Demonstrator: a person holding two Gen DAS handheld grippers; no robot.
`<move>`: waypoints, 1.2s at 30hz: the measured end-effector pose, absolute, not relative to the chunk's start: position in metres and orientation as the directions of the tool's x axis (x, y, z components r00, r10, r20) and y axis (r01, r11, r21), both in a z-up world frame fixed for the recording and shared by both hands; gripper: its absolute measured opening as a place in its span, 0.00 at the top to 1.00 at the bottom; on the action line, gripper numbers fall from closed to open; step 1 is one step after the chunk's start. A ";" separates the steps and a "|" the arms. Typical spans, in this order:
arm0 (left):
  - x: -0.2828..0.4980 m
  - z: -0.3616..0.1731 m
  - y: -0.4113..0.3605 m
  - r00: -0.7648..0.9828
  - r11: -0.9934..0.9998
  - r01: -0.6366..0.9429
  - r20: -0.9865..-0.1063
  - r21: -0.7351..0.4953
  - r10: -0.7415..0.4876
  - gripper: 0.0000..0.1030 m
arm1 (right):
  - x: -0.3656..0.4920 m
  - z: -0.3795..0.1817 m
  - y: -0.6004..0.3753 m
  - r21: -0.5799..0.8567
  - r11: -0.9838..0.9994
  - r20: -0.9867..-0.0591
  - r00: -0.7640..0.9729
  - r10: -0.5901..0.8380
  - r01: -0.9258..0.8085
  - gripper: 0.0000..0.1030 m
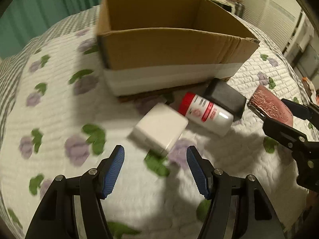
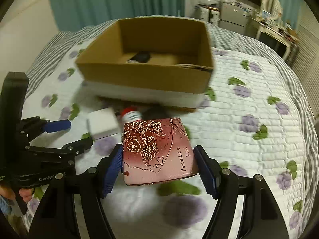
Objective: Organize rigid objects
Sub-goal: 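Grasp the pink rose phone case with the right gripper while the left grasps another white charger, then lower the phone case and white charger into the box and release both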
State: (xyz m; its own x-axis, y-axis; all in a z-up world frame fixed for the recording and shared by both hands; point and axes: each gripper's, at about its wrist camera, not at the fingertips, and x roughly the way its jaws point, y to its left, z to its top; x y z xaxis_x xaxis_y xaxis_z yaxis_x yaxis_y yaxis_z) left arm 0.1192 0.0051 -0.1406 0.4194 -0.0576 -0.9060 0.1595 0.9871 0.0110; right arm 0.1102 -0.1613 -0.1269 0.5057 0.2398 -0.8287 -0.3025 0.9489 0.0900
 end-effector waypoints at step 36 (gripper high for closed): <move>0.087 -0.079 -0.016 0.511 0.995 0.097 -0.858 0.005 -0.046 0.49 | 0.089 -0.073 -0.197 0.145 0.960 -0.734 0.625 0.266 -0.239 0.31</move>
State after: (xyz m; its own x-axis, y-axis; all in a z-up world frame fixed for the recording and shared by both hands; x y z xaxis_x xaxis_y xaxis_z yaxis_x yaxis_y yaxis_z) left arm 0.0874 -0.0164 -0.0790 0.5114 -0.0457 -0.8581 0.0973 0.9952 0.0049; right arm 0.0888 -0.1972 -0.0735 0.6248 0.2665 -0.7339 -0.2388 0.9601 0.1453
